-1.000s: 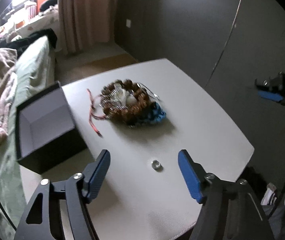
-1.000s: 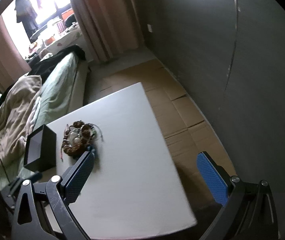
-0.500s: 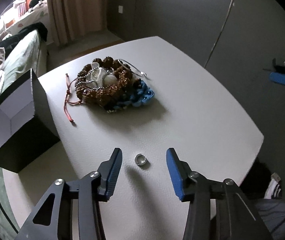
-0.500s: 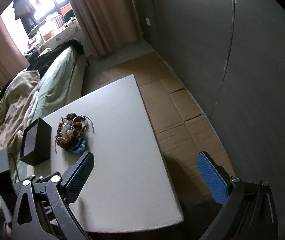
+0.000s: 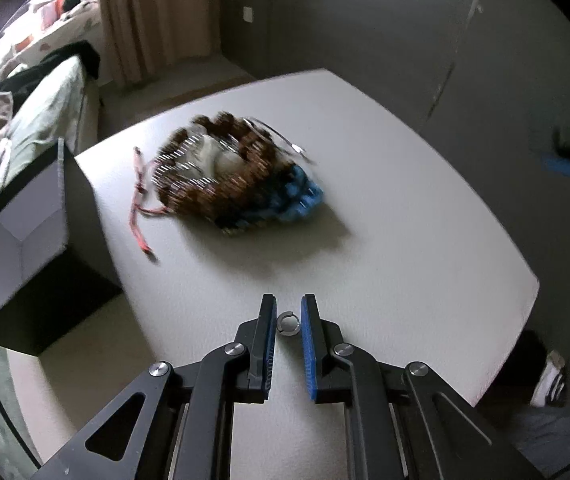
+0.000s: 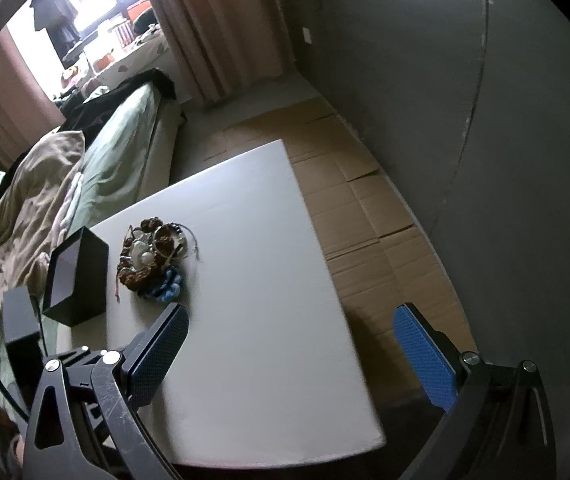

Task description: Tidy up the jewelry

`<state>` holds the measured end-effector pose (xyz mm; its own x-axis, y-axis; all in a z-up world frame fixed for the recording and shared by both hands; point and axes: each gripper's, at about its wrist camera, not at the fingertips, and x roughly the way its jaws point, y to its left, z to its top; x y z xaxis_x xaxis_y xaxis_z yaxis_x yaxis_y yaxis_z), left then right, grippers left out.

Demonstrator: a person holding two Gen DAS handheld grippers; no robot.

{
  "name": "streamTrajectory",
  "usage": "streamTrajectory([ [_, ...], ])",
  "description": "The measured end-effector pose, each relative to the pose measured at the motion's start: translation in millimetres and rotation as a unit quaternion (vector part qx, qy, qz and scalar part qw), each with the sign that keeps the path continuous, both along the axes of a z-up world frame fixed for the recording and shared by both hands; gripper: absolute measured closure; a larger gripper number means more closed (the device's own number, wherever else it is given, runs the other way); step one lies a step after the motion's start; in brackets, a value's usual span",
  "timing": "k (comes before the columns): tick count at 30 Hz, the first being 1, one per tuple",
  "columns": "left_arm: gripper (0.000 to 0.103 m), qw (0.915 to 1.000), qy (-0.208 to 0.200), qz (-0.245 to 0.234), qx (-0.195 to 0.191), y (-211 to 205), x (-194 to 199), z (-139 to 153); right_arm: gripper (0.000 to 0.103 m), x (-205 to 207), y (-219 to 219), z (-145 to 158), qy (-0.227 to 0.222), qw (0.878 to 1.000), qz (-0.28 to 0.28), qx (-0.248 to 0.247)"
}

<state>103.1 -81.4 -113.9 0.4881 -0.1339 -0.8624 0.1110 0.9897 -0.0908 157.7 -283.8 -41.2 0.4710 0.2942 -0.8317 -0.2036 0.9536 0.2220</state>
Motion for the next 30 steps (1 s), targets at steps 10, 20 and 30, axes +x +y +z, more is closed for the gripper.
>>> streamTrajectory([
  [10, 0.09, 0.9942, -0.066, 0.063, -0.057, 51, 6, 46, 0.003, 12, 40, -7, 0.003, 1.0, 0.025, 0.016],
  [20, 0.09, 0.9858, -0.099, 0.094, -0.097, 88, 19, 67, 0.036, 33, 95, -27, 0.022, 0.997, 0.066, 0.026],
  [30, 0.09, 0.9771, -0.111, 0.134, -0.123, 126, 14, 71, 0.043, 58, 124, -50, 0.047, 0.994, 0.062, 0.077],
])
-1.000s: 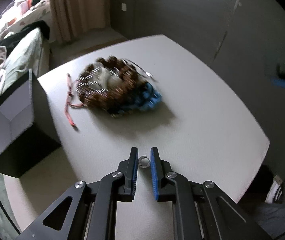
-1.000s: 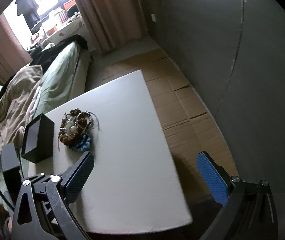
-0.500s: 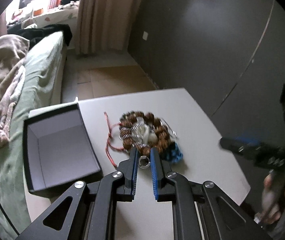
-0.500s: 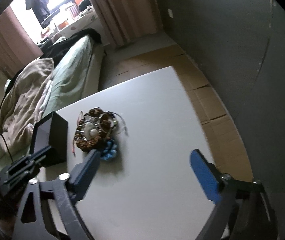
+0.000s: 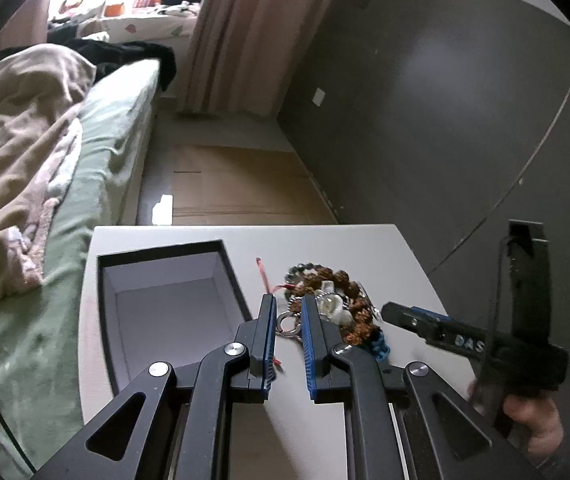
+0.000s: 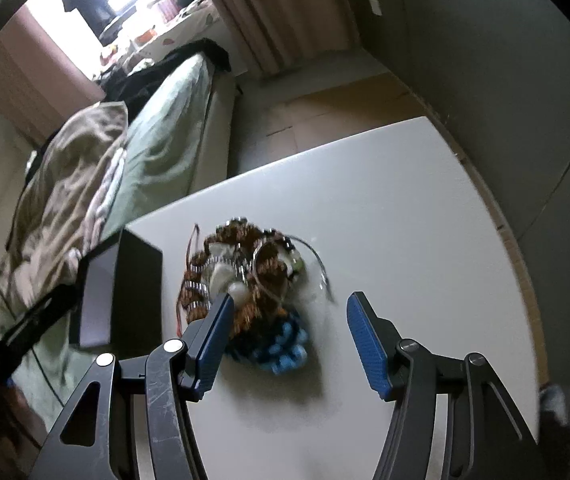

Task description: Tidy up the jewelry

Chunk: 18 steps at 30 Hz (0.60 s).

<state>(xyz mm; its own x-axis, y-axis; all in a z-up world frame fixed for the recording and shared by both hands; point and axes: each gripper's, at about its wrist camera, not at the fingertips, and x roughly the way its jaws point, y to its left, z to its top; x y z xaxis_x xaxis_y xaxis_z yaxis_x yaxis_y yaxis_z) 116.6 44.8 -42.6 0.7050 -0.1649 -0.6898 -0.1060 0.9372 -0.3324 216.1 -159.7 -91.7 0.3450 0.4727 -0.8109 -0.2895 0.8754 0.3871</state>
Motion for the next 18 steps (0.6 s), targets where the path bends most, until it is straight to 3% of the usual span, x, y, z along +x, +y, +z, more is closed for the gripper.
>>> streamTrajectory([
  [9, 0.09, 0.9998, -0.002, 0.015, -0.016, 14, 0, 1, 0.043, 31, 21, -15, 0.036, 0.998, -0.011, 0.05],
  [18, 0.09, 0.9994, 0.001, 0.028, -0.019, 24, -1, 1, 0.043, 36, 24, -28, 0.054, 0.998, -0.017, 0.041],
])
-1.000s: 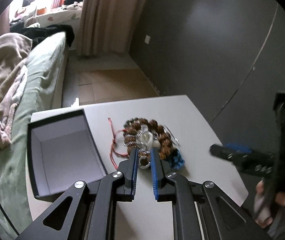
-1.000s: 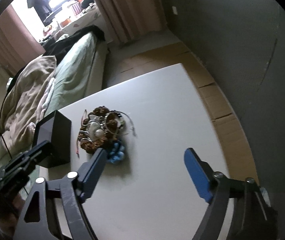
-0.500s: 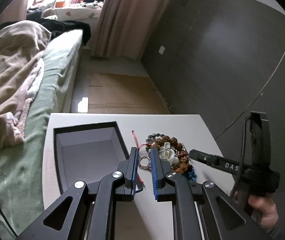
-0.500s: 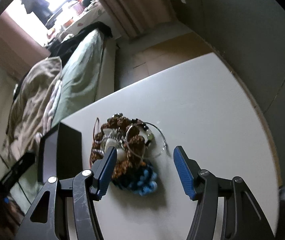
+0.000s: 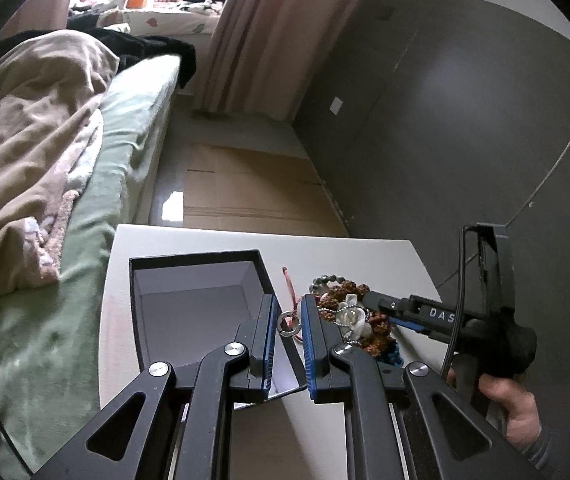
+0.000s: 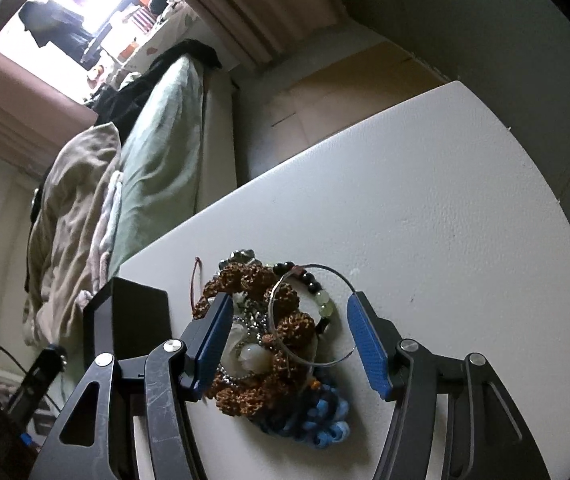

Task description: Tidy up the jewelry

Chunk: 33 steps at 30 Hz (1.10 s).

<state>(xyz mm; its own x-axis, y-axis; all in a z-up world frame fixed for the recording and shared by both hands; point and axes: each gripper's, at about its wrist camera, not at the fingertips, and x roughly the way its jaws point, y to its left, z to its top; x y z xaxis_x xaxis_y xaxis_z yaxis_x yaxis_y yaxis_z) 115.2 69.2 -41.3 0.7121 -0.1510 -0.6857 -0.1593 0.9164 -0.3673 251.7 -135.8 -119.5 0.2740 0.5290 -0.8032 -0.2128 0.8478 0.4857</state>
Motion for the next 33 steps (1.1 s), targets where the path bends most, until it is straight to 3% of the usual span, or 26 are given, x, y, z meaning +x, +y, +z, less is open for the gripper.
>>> streamTrajectory([
  [7, 0.09, 1.0, 0.001, 0.0, 0.002, 1, -2, 1, 0.043, -1, -10, 14, -0.021, 1.0, -0.014, -0.009],
  [18, 0.09, 1.0, 0.008, -0.004, 0.002, -2, 1, -2, 0.037, -2, 0, 3, -0.017, 0.998, 0.0, -0.063],
  [22, 0.09, 0.9999, 0.01, -0.004, 0.004, -1, 1, -3, 0.052, 0, -9, 2, -0.002, 0.999, -0.007, -0.052],
  [30, 0.09, 0.9999, 0.011, -0.003, 0.004, -1, 1, -3, 0.058, 2, -26, -3, 0.028, 0.999, -0.02, 0.014],
  [32, 0.09, 0.9999, 0.011, -0.004, 0.005, -1, 1, -3, 0.077, 2, -31, -5, 0.044, 0.998, -0.023, 0.039],
  [33, 0.09, 0.9999, 0.012, -0.004, 0.006, -1, 1, -3, 0.077, 2, -34, -6, 0.047, 0.998, -0.028, 0.043],
])
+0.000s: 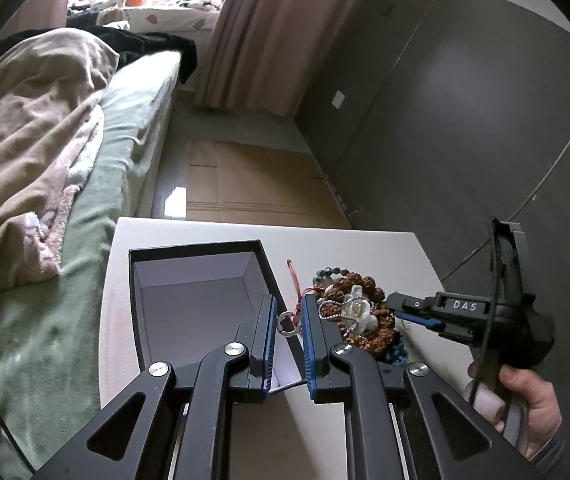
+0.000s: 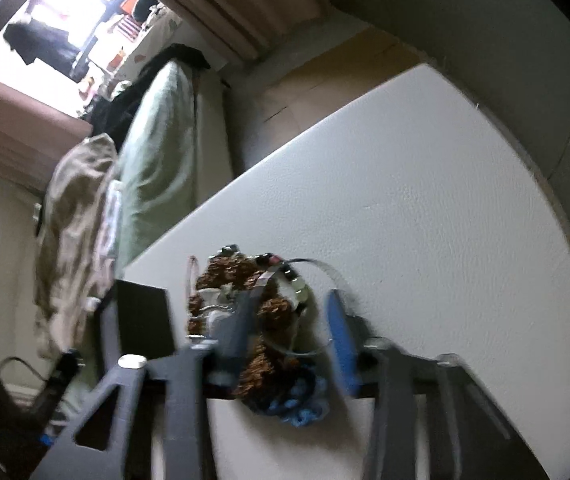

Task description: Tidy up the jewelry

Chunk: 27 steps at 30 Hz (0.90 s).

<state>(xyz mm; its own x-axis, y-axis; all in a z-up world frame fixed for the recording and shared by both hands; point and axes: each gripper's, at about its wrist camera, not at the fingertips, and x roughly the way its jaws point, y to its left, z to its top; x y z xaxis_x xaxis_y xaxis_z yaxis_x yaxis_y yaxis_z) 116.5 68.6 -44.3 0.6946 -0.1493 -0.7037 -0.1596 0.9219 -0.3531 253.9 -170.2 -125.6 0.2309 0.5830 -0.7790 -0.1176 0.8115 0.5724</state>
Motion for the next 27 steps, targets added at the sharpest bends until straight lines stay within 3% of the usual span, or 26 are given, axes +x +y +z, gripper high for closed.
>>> streamTrajectory([
  [4, 0.09, 1.0, 0.003, -0.003, 0.002, -1, 1, -1, 0.078, 0, -4, -1, 0.0, 1.0, -0.012, -0.003],
  [7, 0.09, 1.0, 0.003, -0.003, 0.004, -1, 1, -2, 0.094, 0, -6, 2, -0.004, 1.0, -0.019, -0.008],
  [10, 0.09, 1.0, 0.003, -0.003, 0.004, -1, 1, -2, 0.094, 1, -10, 5, -0.007, 1.0, -0.023, -0.007],
  [13, 0.09, 1.0, 0.004, -0.004, 0.004, -1, 1, -2, 0.094, -1, -6, 15, -0.033, 0.997, -0.015, -0.068],
  [15, 0.09, 1.0, 0.006, -0.005, 0.005, -1, 2, -3, 0.091, -4, -2, 22, -0.05, 0.994, -0.003, -0.101],
  [16, 0.09, 1.0, 0.006, -0.006, 0.005, -2, 2, -3, 0.079, -5, -1, 24, -0.057, 0.992, 0.0, -0.11],
  [17, 0.09, 0.9999, 0.007, -0.005, 0.006, -2, 3, -3, 0.057, -7, 0, 27, -0.067, 0.99, 0.001, -0.123],
  [19, 0.09, 0.9999, 0.007, -0.005, 0.006, -2, 3, -3, 0.04, -9, 2, 30, -0.086, 0.984, 0.002, -0.153],
  [25, 0.09, 1.0, 0.007, -0.003, 0.005, -3, 3, -3, 0.04, -8, 4, 20, -0.078, 0.976, 0.029, -0.199],
  [27, 0.09, 1.0, 0.007, -0.002, 0.004, -2, 3, -3, 0.044, -7, 5, 17, -0.076, 0.974, 0.038, -0.208],
])
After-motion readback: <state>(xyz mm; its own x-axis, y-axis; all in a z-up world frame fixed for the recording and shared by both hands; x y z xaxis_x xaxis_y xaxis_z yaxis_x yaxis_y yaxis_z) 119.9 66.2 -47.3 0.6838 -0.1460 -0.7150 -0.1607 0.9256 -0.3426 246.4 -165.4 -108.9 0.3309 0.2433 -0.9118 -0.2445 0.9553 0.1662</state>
